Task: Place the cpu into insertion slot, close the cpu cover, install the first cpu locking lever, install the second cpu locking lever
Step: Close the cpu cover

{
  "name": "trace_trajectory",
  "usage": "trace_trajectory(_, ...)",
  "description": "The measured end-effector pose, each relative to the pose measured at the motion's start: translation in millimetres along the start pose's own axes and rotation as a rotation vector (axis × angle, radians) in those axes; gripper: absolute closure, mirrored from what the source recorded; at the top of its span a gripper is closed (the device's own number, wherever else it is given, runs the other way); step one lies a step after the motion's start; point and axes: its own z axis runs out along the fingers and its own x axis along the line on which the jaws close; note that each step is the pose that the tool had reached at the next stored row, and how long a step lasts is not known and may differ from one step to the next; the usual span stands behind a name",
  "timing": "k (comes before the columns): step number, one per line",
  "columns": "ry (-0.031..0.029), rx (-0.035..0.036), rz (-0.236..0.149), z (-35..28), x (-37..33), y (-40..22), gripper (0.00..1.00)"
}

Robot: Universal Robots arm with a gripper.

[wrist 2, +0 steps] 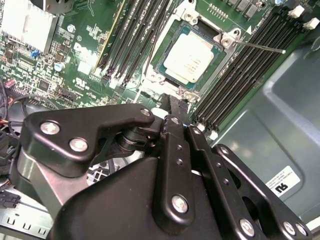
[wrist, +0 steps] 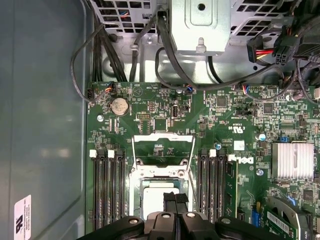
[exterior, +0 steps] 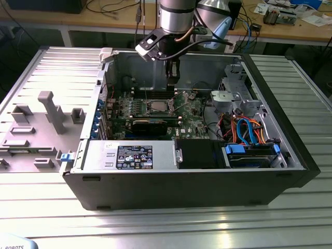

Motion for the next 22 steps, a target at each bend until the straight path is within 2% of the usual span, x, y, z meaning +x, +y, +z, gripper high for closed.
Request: trace_trajectory(22,0.0,0.0,0.0,0.1,-0.1,11.7,0.89)
